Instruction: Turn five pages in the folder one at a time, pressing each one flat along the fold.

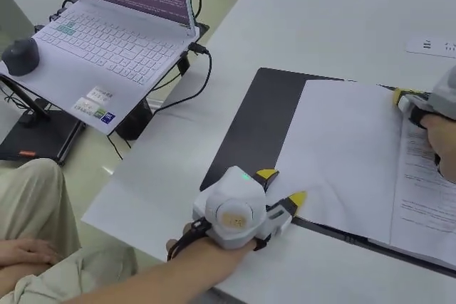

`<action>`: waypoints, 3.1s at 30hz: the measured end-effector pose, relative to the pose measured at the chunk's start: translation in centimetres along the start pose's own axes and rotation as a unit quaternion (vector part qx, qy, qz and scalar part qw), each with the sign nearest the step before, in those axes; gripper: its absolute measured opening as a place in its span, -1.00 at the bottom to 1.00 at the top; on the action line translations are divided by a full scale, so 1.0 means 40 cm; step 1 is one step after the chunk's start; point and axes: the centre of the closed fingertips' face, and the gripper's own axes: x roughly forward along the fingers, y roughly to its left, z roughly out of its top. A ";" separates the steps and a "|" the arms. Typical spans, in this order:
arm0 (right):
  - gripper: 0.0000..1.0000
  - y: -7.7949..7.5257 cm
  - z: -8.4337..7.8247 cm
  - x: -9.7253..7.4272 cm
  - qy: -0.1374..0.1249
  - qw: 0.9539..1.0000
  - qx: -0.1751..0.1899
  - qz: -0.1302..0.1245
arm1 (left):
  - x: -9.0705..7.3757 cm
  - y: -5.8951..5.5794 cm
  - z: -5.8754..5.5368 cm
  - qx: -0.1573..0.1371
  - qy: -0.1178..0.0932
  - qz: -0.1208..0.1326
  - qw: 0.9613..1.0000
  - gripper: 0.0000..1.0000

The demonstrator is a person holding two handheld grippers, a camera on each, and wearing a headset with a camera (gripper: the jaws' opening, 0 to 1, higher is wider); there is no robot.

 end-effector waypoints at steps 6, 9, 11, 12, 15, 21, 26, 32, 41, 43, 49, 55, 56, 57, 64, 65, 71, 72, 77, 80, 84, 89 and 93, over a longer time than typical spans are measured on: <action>-1.00 -0.011 -0.004 0.015 0.003 1.000 -0.005 -0.001 | 0.000 0.000 0.000 0.000 0.000 0.000 1.000 -0.35; -1.00 -0.015 -0.011 0.014 0.007 1.000 -0.004 0.004 | -0.001 -0.001 0.001 0.001 0.000 -0.001 1.000 -0.35; -1.00 -0.008 -0.017 0.008 0.010 1.000 -0.006 0.008 | -0.001 -0.001 0.002 0.001 0.000 0.000 1.000 -0.36; -1.00 -0.004 -0.020 0.007 0.012 1.000 -0.008 0.012 | -0.001 -0.001 0.002 0.001 0.000 0.000 1.000 -0.36; -1.00 -0.002 -0.031 -0.003 0.017 1.000 -0.004 0.017 | -0.002 -0.002 0.002 0.000 -0.001 0.000 1.000 -0.36; -1.00 0.013 -0.049 -0.026 0.026 0.999 0.008 0.026 | -0.001 -0.001 0.002 0.000 -0.001 0.000 1.000 -0.36; -1.00 0.067 -0.075 -0.106 0.030 0.999 0.005 0.034 | -0.001 0.000 0.001 0.000 -0.002 -0.001 1.000 -0.36; -1.00 0.093 -0.090 -0.148 0.035 0.998 0.011 0.043 | 0.000 0.001 0.000 0.000 -0.001 0.000 1.000 -0.36; -1.00 0.133 -0.109 -0.206 0.042 0.998 0.015 0.052 | -0.002 0.000 0.002 -0.001 -0.003 -0.001 1.000 -0.36; -1.00 0.138 -0.110 -0.214 0.043 0.998 0.013 0.052 | -0.002 0.000 0.002 -0.001 -0.003 -0.001 1.000 -0.36; -1.00 0.141 -0.118 -0.228 0.048 0.997 0.016 0.055 | -0.003 -0.001 0.004 -0.002 -0.001 -0.001 1.000 -0.37; -1.00 0.151 -0.139 -0.244 0.052 0.997 0.013 0.059 | -0.002 0.001 0.003 -0.002 -0.001 -0.001 1.000 -0.37; -1.00 0.152 -0.143 -0.247 0.053 0.997 0.013 0.059 | -0.002 0.001 0.002 -0.002 -0.001 -0.001 1.000 -0.37; -1.00 0.153 -0.144 -0.249 0.053 0.997 0.013 0.058 | -0.002 0.001 0.002 -0.002 0.000 -0.001 1.000 -0.37; -1.00 0.164 -0.160 -0.276 0.052 0.997 0.013 0.060 | -0.002 0.001 0.002 -0.003 0.001 0.000 1.000 -0.37; -1.00 0.165 -0.162 -0.279 0.052 0.997 0.014 0.060 | -0.002 0.001 0.002 -0.003 0.001 0.000 1.000 -0.37; -1.00 0.181 -0.187 -0.306 0.058 0.996 0.013 0.063 | -0.003 0.001 0.002 -0.001 0.001 -0.001 1.000 -0.37; -1.00 0.183 -0.190 -0.309 0.058 0.996 0.011 0.062 | -0.003 0.000 0.002 -0.001 0.001 -0.001 1.000 -0.37; -1.00 0.191 -0.207 -0.332 0.060 0.996 0.016 0.064 | -0.004 -0.002 0.004 -0.001 0.001 -0.001 1.000 -0.37; -1.00 0.182 -0.210 -0.332 0.058 0.996 0.020 0.065 | -0.004 -0.002 0.004 -0.002 0.001 0.000 1.000 -0.37; -1.00 0.185 -0.221 -0.347 0.059 0.996 0.021 0.066 | -0.004 -0.003 0.004 -0.002 0.001 0.000 1.000 -0.37; -1.00 0.192 -0.241 -0.367 0.062 0.995 0.018 0.073 | -0.004 -0.002 0.003 -0.002 0.000 0.000 1.000 -0.37; -1.00 0.196 -0.257 -0.383 0.064 0.995 0.020 0.075 | -0.004 -0.002 0.003 -0.002 0.000 0.000 1.000 -0.37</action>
